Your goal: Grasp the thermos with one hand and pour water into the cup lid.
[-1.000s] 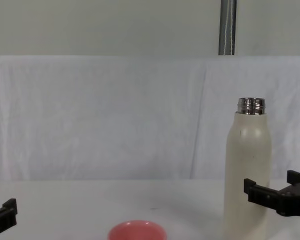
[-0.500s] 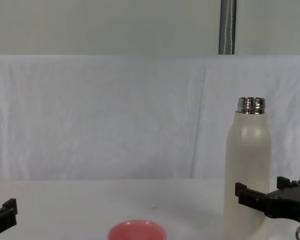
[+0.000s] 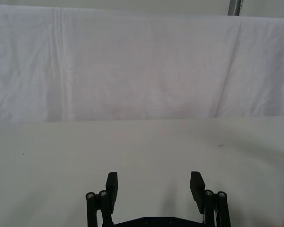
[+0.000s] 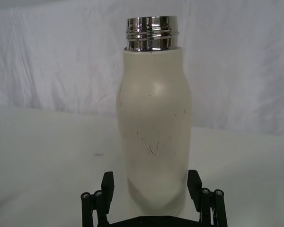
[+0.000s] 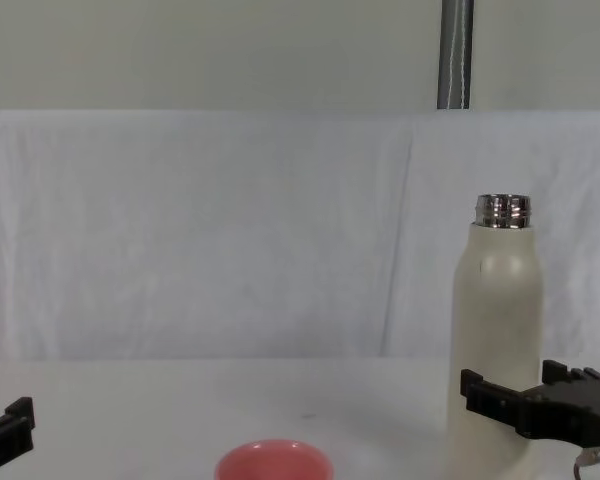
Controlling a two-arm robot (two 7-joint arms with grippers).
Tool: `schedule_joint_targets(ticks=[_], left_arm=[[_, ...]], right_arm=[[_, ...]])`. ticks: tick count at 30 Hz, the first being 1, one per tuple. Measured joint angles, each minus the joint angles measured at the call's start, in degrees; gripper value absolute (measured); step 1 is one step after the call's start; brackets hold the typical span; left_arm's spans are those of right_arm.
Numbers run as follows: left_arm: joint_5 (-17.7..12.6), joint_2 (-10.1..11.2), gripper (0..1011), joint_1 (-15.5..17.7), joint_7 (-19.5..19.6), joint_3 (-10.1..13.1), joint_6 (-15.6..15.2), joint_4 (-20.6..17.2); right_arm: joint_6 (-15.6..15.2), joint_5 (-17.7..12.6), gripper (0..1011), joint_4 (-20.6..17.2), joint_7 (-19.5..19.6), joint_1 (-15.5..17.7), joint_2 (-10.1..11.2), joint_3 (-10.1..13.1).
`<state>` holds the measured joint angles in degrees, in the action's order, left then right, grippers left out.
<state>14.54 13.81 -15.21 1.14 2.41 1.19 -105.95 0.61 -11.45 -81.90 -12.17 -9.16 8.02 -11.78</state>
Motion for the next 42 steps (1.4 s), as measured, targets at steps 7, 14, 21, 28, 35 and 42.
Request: schedule_joint_targets(ticks=[7,14,21,28,35,42], left_arm=[[0.0,0.0,1001,0.0,0.0,0.0,0.0,0.0],[0.0,0.0,1001,0.0,0.0,0.0,0.0,0.0],[0.0,0.0,1001,0.0,0.0,0.0,0.0,0.0],[0.0,0.0,1001,0.0,0.0,0.0,0.0,0.0],[0.0,0.0,1001,0.0,0.0,0.0,0.0,0.0],[0.0,0.0,1001,0.0,0.0,0.0,0.0,0.0]], right_arm=[[0.7,-0.5,1001,2.7,-0.2,-1.7,-0.4,-0.1],[1.3,-0.7,1001,5.1,-0.2,-3.0,-0.8,-0.1],[1.8,-0.8,1001,6.4,-0.3,-3.9,-1.1,-0.3],[2.0,-0.8,1001,7.4,-0.6,-4.8,-1.2,-0.5],[2.3,-0.8,1002,8.8,-1.0,-6.0,-1.3,-0.7],[2.8,-0.7,1001,10.6,-1.3,-7.5,-1.5,-1.0]])
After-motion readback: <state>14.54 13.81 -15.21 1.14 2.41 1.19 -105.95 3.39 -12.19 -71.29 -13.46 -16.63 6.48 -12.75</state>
